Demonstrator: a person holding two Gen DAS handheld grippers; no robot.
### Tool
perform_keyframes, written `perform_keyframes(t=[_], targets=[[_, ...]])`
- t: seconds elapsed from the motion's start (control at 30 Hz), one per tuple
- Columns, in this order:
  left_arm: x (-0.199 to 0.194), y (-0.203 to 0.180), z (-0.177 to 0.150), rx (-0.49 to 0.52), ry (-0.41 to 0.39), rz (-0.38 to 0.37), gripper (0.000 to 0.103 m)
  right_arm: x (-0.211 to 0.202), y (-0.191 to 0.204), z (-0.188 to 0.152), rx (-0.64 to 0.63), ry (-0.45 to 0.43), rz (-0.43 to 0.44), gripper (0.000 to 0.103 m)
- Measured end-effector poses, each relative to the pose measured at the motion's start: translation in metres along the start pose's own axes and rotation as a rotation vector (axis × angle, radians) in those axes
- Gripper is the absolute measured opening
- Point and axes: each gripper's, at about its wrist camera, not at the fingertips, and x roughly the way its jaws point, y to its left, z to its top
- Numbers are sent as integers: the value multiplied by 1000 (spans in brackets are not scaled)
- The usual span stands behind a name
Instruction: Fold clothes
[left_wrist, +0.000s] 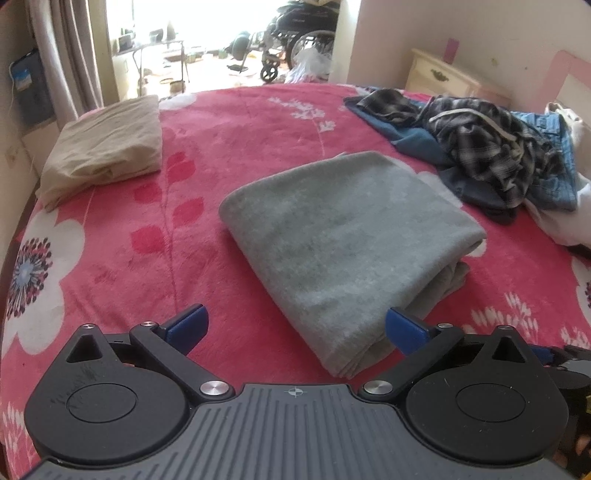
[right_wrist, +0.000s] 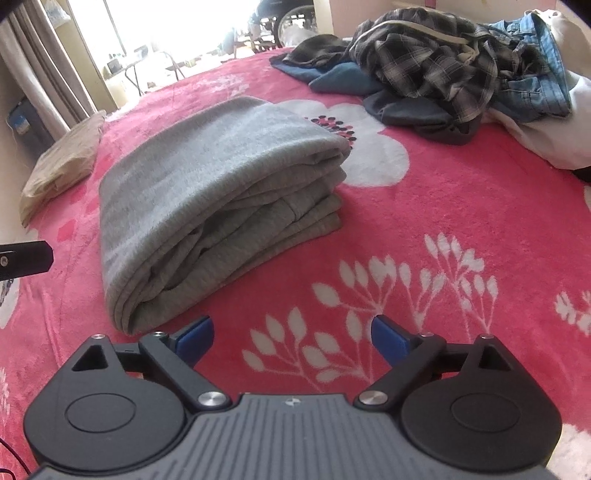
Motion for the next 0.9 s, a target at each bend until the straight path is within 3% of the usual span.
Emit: perform_keyframes(t=[0.5, 0.9], targets=[[1, 3, -4, 5, 13, 20, 103, -16, 22, 4, -100, -26, -101, 99], [1, 4, -4, -1, 14, 16, 103, -18, 28, 4, -137, -33, -120, 100]])
